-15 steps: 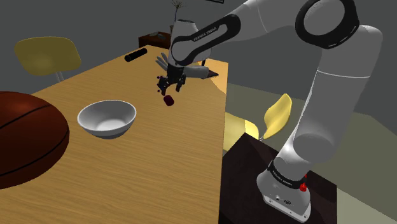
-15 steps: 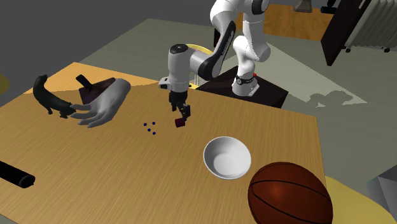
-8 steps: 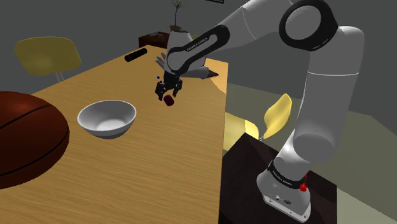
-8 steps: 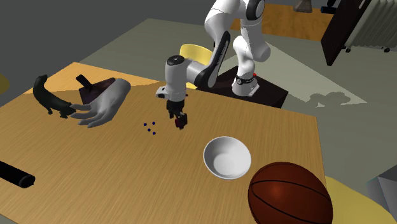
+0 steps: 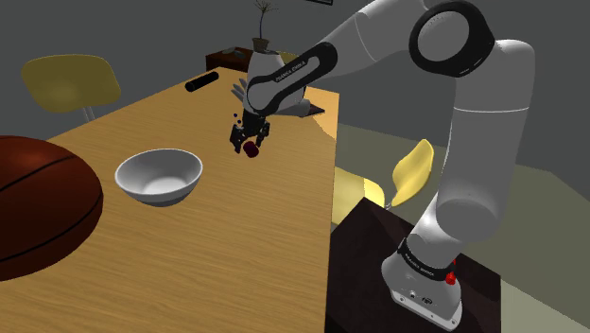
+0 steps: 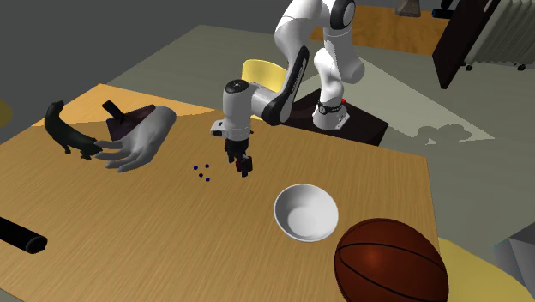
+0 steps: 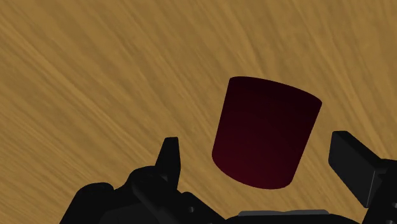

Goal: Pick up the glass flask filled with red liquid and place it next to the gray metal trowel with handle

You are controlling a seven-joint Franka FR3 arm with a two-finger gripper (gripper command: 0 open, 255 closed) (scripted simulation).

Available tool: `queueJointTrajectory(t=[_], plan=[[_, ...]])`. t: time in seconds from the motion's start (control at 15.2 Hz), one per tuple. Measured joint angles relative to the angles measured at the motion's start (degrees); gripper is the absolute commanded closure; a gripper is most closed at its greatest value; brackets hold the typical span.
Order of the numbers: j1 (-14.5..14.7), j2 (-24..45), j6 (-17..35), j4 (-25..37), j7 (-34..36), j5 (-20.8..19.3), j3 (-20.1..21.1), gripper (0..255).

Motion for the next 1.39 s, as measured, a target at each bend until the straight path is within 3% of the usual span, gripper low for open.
queueJointTrajectory(t=[0.07, 0.73, 1.39], plan=[[0.00, 0.01, 0.01, 0.00, 0.00, 0.00, 0.00, 255], [0.00, 0.02, 0.01, 0.00, 0.00, 0.00, 0.00, 255], [-0.23, -4.07, -5.79, 1.77, -0.30, 0.59, 0.26, 255]])
